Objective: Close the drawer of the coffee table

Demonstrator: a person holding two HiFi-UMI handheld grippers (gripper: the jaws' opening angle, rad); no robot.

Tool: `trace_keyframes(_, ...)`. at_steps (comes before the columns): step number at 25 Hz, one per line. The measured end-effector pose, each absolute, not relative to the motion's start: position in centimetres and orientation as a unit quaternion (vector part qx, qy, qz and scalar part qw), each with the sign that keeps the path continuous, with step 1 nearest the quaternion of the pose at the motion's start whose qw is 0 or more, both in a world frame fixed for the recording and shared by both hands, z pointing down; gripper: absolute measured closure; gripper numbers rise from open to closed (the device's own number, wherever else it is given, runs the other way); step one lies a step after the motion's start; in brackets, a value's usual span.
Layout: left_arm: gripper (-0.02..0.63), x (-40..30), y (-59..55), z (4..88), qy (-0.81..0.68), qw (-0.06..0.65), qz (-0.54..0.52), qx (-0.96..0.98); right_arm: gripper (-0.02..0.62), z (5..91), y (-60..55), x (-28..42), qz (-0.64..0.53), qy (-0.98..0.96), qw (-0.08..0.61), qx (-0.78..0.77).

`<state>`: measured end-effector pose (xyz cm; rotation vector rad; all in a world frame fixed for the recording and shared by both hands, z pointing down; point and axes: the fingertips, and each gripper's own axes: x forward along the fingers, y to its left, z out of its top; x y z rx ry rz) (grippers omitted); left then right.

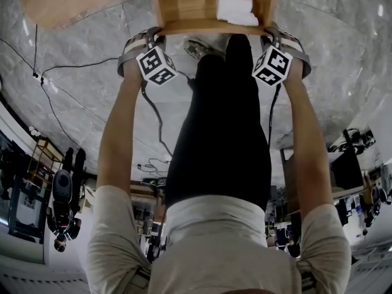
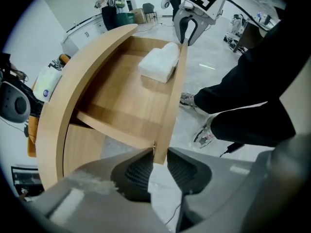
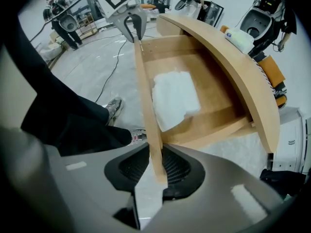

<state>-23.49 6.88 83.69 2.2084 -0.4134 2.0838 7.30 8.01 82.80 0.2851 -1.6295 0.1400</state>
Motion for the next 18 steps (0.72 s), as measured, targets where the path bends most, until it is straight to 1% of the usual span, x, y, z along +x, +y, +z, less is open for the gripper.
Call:
trace_keyframes(7,0.488,-23.6,6.9,82.8,-0.163,0.051,0.677,0.716,0.512,81.7,8.3,7.2,0.043,-0.731,0.673,0.106)
trace_keyframes(18,0.486,-23.0,6.1,80.8,-0.181,0.089,0.651,0.732,0.508,79.8,6.5,7.8,0.038,-0.737,0.663,0.127)
